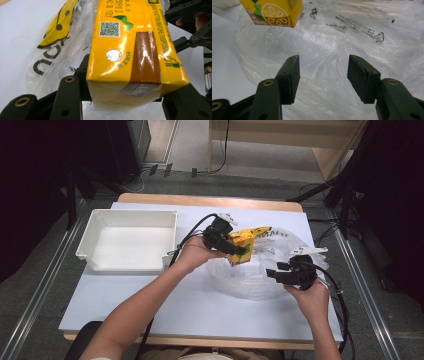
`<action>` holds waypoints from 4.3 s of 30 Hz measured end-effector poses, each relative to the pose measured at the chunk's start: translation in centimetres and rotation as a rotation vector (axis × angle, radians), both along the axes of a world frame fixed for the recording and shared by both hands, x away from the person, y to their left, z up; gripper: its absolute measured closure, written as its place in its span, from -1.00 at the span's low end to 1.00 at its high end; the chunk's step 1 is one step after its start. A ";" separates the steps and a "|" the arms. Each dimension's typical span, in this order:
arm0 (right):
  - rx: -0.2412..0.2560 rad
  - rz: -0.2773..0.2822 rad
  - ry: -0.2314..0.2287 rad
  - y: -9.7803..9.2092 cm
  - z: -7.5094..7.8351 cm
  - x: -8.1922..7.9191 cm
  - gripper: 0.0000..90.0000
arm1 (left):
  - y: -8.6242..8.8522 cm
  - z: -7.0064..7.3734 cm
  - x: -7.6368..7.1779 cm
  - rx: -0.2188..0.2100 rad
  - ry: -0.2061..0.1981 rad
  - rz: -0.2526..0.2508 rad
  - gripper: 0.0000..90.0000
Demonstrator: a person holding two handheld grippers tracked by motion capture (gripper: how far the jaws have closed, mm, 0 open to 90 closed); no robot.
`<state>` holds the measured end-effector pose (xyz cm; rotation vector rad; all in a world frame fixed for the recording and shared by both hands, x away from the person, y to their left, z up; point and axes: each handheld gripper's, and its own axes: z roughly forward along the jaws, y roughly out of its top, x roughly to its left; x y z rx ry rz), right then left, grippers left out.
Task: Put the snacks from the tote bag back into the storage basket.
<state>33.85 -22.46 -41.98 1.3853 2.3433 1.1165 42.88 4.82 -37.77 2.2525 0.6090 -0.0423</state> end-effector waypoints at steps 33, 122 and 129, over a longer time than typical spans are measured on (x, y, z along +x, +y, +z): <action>0.055 0.020 0.022 1.8 -0.8 0.1 -0.01 | 4.4 2.1 -0.1 -0.024 -0.005 0.061 0.16; 0.027 0.076 0.005 2.4 -0.5 0.2 -0.02 | 18.3 5.5 1.7 -0.037 -0.053 0.351 0.16; 0.031 0.076 0.009 2.4 -0.5 0.2 -0.01 | 19.2 5.6 1.8 -0.041 -0.064 0.368 0.16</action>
